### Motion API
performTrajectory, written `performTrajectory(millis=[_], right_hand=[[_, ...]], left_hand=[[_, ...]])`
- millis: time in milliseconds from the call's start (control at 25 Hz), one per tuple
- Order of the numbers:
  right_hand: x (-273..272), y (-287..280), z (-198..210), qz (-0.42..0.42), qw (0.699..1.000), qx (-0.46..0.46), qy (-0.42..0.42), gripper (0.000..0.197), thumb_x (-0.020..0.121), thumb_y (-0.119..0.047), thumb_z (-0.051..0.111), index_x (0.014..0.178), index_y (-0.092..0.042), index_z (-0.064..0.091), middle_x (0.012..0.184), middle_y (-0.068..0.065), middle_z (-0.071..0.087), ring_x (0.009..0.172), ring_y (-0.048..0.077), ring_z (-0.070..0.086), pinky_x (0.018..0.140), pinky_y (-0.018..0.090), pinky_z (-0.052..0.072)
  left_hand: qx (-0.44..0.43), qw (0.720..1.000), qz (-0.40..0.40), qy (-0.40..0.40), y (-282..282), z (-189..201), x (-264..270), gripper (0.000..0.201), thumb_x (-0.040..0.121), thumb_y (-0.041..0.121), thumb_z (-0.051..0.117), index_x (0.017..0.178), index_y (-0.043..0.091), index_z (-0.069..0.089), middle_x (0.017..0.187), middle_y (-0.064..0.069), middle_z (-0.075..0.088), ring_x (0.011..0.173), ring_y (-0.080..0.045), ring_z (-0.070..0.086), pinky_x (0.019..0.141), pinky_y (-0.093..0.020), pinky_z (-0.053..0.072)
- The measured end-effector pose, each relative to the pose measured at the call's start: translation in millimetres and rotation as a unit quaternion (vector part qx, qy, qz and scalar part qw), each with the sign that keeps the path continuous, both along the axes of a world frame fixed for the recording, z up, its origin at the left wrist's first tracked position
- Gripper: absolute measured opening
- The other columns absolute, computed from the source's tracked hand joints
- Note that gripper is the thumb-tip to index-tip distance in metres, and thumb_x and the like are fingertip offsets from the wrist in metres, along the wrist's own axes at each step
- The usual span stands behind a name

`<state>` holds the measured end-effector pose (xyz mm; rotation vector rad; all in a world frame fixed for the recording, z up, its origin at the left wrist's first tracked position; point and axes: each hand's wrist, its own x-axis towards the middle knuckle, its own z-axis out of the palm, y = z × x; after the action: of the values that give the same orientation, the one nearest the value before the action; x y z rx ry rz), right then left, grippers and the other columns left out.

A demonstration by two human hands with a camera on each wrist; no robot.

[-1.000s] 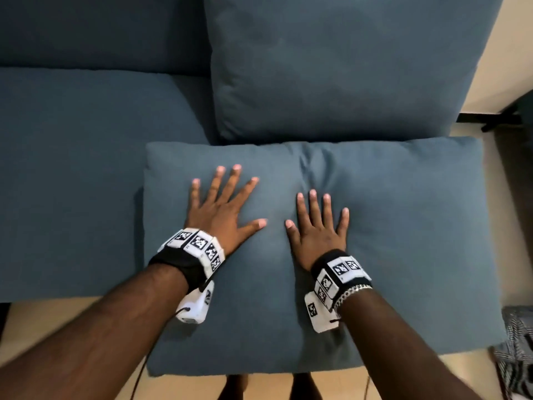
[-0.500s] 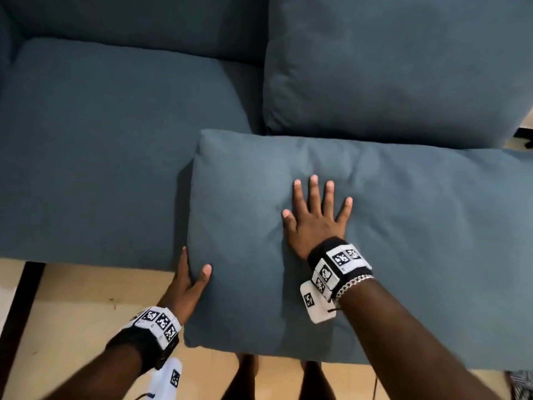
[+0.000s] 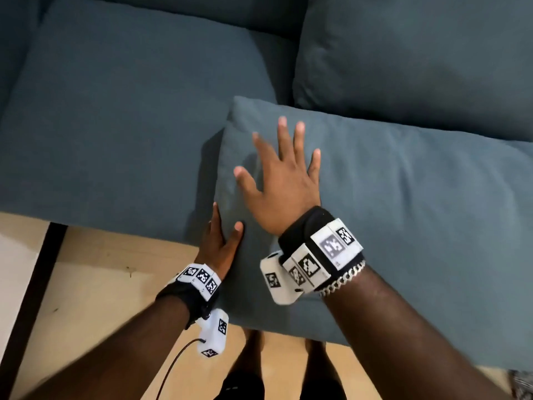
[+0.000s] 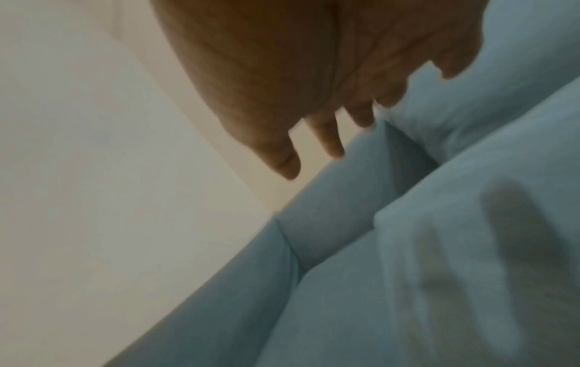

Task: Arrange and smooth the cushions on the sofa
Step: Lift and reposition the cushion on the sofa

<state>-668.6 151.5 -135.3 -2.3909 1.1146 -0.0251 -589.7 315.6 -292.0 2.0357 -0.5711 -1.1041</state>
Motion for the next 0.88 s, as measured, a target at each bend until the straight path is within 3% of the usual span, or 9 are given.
performTrajectory(millis=[80,200,280,400,480,560,640,720,880], right_hand=[[-0.5,19.3,9.2,-0.021,0.987,-0.094,-0.125,0.065,0.099,-0.046,0.048,0.159,-0.028,0.033,0.172,0.002,-0.002,0.159,0.029,-0.012,0.125,0.060,-0.004],[-18.3,33.9,-50.5,0.138,0.973,-0.086,0.161,0.067,0.103,-0.056,0.032,0.164,-0.033,0.015,0.168,-0.003,-0.017,0.157,0.029,-0.018,0.122,0.061,-0.013],[-15.9,39.2,-64.1,0.136,0.965,-0.012,0.222,0.069,0.102,-0.058,0.034,0.163,-0.033,0.013,0.171,-0.001,-0.019,0.156,0.029,-0.024,0.119,0.063,-0.017],[-6.4,68.1,-7.5,0.080,0.997,-0.018,-0.017,0.065,0.100,-0.047,0.047,0.160,-0.030,0.030,0.172,0.003,-0.011,0.157,0.028,-0.021,0.122,0.064,-0.012],[-37.2,80.0,0.0,0.008,0.985,-0.104,-0.138,0.060,0.098,-0.044,0.050,0.155,-0.029,0.043,0.171,0.003,0.004,0.159,0.031,-0.006,0.123,0.063,-0.005],[-81.4,70.6,-37.8,0.021,0.987,-0.160,0.005,0.061,0.100,-0.052,0.045,0.158,-0.033,0.037,0.170,0.003,0.004,0.159,0.030,0.001,0.122,0.061,-0.005],[-108.8,62.2,-66.6,0.059,0.985,-0.093,0.135,0.068,0.101,-0.058,0.044,0.161,-0.035,0.026,0.173,-0.001,0.000,0.160,0.026,-0.001,0.123,0.058,-0.006],[-111.1,55.2,-57.6,0.075,0.992,-0.074,0.068,0.068,0.098,-0.045,0.053,0.160,-0.030,0.030,0.173,0.000,0.002,0.160,0.026,-0.005,0.124,0.058,-0.008],[-159.6,37.2,-3.9,-0.159,0.955,-0.179,-0.176,0.062,0.097,-0.033,0.055,0.155,-0.017,0.040,0.169,0.008,0.012,0.159,0.037,0.003,0.124,0.058,-0.007]], left_hand=[[-0.028,1.000,0.005,0.004,-1.1,-8.1,-1.1,0.091,0.091,0.080,0.037,0.165,0.032,0.012,0.170,0.008,0.020,0.154,-0.007,0.023,0.126,-0.040,0.024],[-0.029,0.998,0.038,0.030,9.7,-5.1,1.7,0.070,0.105,0.063,0.019,0.165,0.027,0.013,0.169,0.015,0.012,0.155,0.000,0.011,0.129,-0.030,0.009],[-0.017,0.999,0.025,0.041,26.4,-6.4,0.7,0.062,0.107,0.055,0.016,0.163,0.029,0.013,0.168,0.015,0.011,0.155,-0.001,0.011,0.127,-0.025,0.009],[-0.008,1.000,-0.011,0.013,44.4,-15.6,-7.9,0.080,0.098,0.074,0.030,0.162,0.027,0.019,0.167,0.013,0.023,0.155,-0.009,0.023,0.118,-0.014,0.021],[-0.026,0.998,-0.019,-0.050,47.0,-22.8,-14.5,0.061,0.107,0.054,0.038,0.162,0.037,0.016,0.163,0.025,0.018,0.154,0.000,0.019,0.117,-0.010,0.019],[-0.014,0.997,-0.022,-0.068,37.3,-14.2,-24.1,0.067,0.103,0.062,0.027,0.163,0.043,0.003,0.170,0.018,0.007,0.158,-0.008,0.009,0.124,-0.024,0.011],[0.037,0.983,-0.082,-0.159,22.1,9.3,-41.7,0.075,0.095,0.068,0.017,0.162,0.043,-0.006,0.173,0.003,-0.012,0.160,-0.023,-0.004,0.125,-0.038,0.005],[0.069,0.945,-0.154,-0.280,-0.1,35.5,-62.7,0.072,0.097,0.067,0.012,0.161,0.044,-0.010,0.170,-0.007,-0.023,0.158,-0.035,-0.015,0.124,-0.055,0.003],[0.016,0.889,-0.241,-0.388,-36.9,61.1,-114.2,0.067,0.104,0.059,0.020,0.164,0.039,0.000,0.173,-0.006,-0.014,0.157,-0.041,-0.014,0.119,-0.074,-0.001]])
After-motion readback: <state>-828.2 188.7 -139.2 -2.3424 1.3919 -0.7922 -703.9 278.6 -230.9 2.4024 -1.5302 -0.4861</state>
